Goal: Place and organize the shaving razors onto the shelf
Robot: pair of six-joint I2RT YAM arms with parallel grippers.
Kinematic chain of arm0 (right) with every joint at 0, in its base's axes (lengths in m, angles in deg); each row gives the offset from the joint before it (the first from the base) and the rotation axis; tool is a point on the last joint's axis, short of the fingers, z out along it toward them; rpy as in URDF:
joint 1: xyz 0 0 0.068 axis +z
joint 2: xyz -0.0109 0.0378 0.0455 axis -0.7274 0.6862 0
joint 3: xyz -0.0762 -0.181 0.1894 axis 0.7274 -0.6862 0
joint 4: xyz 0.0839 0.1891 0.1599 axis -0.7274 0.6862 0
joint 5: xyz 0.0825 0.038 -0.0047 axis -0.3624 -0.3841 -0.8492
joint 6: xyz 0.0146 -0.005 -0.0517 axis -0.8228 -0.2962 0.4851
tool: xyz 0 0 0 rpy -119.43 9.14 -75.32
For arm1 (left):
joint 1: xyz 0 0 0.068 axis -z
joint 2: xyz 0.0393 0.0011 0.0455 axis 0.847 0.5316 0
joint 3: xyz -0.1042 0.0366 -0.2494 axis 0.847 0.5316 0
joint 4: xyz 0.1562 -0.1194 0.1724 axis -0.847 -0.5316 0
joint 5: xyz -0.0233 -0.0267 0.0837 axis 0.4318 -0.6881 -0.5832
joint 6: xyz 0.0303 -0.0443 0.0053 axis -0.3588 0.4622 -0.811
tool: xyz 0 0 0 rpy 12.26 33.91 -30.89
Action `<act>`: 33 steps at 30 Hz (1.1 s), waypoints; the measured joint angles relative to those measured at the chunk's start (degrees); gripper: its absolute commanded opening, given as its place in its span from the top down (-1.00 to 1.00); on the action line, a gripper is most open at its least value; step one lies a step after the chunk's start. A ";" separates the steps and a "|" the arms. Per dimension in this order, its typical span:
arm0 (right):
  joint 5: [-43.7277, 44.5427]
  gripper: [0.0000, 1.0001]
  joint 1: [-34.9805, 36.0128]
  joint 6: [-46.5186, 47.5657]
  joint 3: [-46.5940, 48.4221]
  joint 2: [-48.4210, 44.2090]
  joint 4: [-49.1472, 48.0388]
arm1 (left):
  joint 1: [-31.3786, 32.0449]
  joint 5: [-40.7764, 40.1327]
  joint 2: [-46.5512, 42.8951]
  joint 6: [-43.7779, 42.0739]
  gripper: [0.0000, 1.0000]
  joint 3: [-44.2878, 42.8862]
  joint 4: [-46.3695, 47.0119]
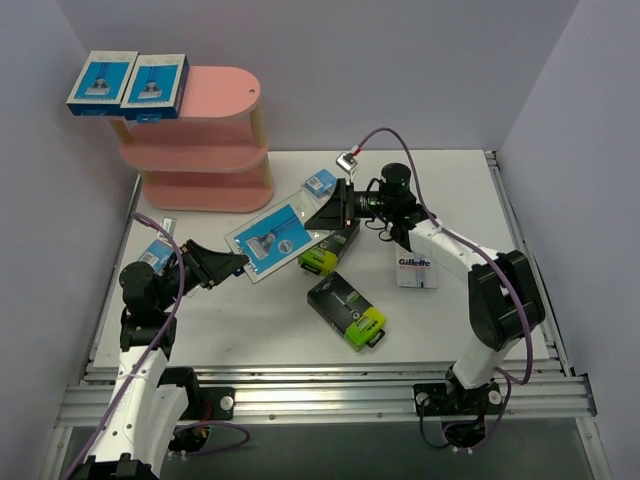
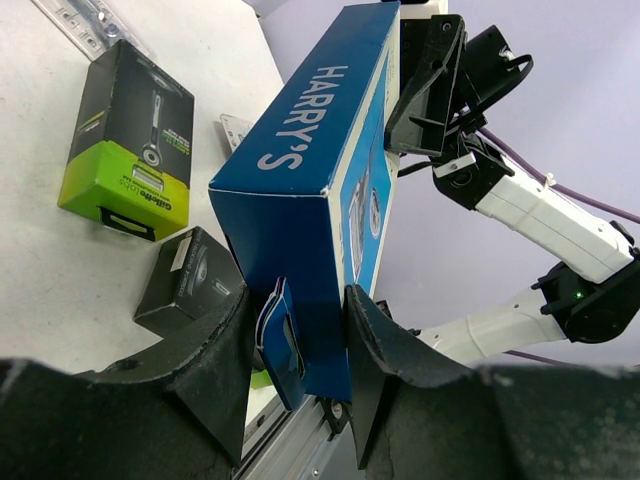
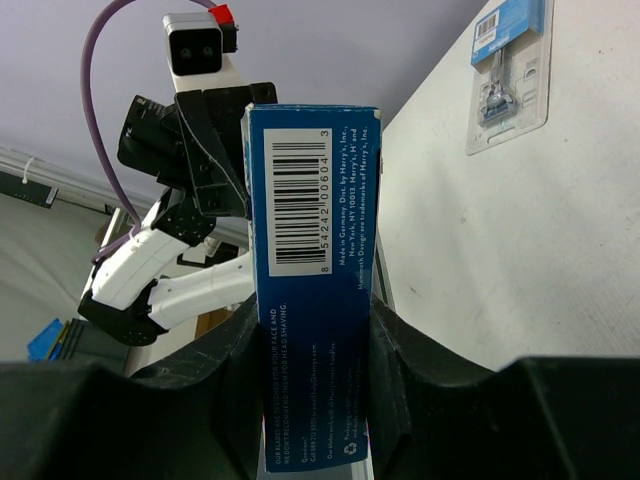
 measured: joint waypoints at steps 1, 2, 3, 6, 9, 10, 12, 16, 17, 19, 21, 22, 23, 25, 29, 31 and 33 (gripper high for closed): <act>-0.22 0.98 0.02 0.00 0.35 0.59 0.00 | 0.00 -0.20 -0.02 -0.02 0.95 0.22 -0.07; -0.48 0.86 0.00 -0.02 0.74 1.14 0.00 | 0.00 -0.52 -0.02 -0.04 0.95 0.35 -0.22; -0.70 0.65 0.00 -0.11 1.14 1.70 0.04 | 0.00 -0.79 -0.04 -0.07 0.95 0.35 -0.57; -1.25 0.28 0.00 -0.26 2.60 2.93 0.02 | 0.02 -1.62 -0.15 0.00 0.95 0.35 -1.31; -0.55 0.07 -0.13 -0.63 3.10 3.52 -0.33 | 0.07 -2.47 -0.48 0.94 0.95 0.35 -1.20; 0.22 -0.02 -0.33 -0.83 3.10 3.72 -0.46 | 0.07 -2.69 -0.61 1.36 0.95 0.37 -1.05; 1.77 -0.21 -1.44 -1.64 3.08 4.33 -0.92 | 0.00 -3.10 -0.76 2.91 0.95 0.35 -0.11; 3.54 -0.30 -3.72 -3.04 2.93 4.68 -2.36 | -0.13 -3.50 -0.46 6.19 0.95 0.35 2.23; 3.74 -0.31 -4.13 -3.45 2.89 4.68 -3.34 | -0.26 -3.58 -0.37 6.97 0.95 0.37 2.62; 4.02 -0.32 -4.83 -5.16 2.16 4.68 -6.14 | -0.52 -3.67 -0.09 8.52 0.95 0.35 3.23; 4.20 -0.33 -5.70 -6.84 1.03 4.68 -8.79 | -0.76 -3.76 0.44 10.51 0.95 0.35 4.44; 4.28 -0.33 -6.25 -7.82 0.31 4.68 -10.10 | -0.83 -3.78 0.57 11.08 0.95 0.37 4.92; 4.39 -0.36 -6.91 -8.90 -0.39 4.68 -11.26 | -0.90 -3.80 0.70 11.78 0.95 0.35 5.38; 4.39 -0.36 -8.44 -11.08 -2.19 4.68 -14.29 | -1.11 -3.87 0.90 12.70 0.95 0.35 5.70; 4.35 -0.40 -11.43 -15.28 -5.77 4.66 -20.39 | -1.46 -4.24 1.49 14.12 0.95 0.37 5.66; 4.35 -0.42 -12.98 -17.03 -7.39 4.66 -22.93 | -1.57 -4.33 1.84 14.84 0.95 0.35 5.66; 4.35 -0.44 -14.29 -18.49 -8.50 4.66 -24.74 | -1.64 -4.37 2.25 15.34 0.95 0.35 5.66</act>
